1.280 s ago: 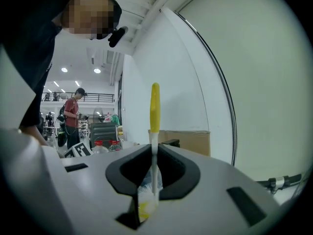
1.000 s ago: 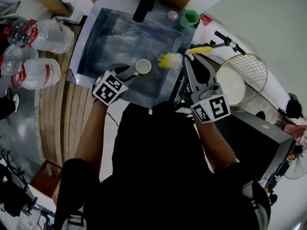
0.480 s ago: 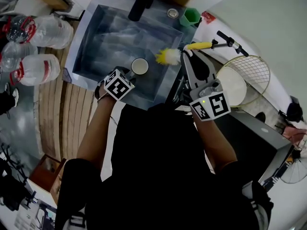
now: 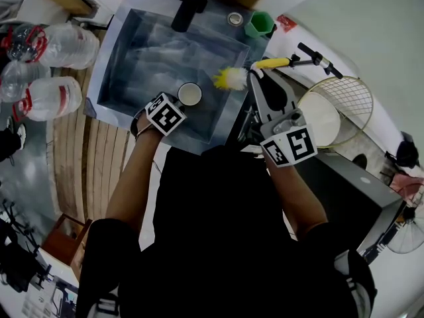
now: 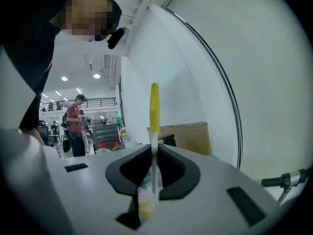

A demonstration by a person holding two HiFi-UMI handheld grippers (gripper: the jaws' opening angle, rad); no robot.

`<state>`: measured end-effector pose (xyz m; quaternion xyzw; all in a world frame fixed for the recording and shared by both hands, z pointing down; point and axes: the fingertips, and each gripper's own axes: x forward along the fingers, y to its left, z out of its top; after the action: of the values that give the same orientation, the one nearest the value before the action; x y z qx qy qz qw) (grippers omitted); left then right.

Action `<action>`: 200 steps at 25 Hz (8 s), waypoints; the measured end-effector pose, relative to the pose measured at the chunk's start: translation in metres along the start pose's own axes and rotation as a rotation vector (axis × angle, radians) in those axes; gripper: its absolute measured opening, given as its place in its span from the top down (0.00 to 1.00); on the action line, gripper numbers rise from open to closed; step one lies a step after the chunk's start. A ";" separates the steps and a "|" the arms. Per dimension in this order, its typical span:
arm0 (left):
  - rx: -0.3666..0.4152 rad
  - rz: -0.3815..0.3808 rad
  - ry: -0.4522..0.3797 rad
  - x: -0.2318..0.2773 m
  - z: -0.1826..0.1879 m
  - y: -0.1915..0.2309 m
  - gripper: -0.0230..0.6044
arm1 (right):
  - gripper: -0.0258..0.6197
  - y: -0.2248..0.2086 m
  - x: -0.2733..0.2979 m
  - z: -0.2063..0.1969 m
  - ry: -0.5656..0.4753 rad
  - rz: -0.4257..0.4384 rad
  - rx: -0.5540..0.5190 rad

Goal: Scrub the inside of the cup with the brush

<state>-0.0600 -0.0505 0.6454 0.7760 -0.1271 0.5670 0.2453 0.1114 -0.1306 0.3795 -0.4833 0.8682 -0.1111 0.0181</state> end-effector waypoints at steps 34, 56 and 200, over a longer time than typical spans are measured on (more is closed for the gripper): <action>0.047 0.019 -0.048 -0.001 0.007 0.005 0.85 | 0.89 0.085 0.067 -0.153 0.355 0.304 -0.115; 0.118 0.040 -0.022 0.000 0.008 0.001 0.85 | 0.89 0.096 0.085 -0.158 0.368 0.319 -0.076; 0.095 0.028 -0.035 0.002 0.014 -0.004 0.85 | 0.88 0.080 0.046 -0.136 0.369 0.298 0.128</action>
<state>-0.0460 -0.0544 0.6430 0.7947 -0.1148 0.5622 0.1980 0.0008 -0.1046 0.4989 -0.3194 0.9096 -0.2484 -0.0941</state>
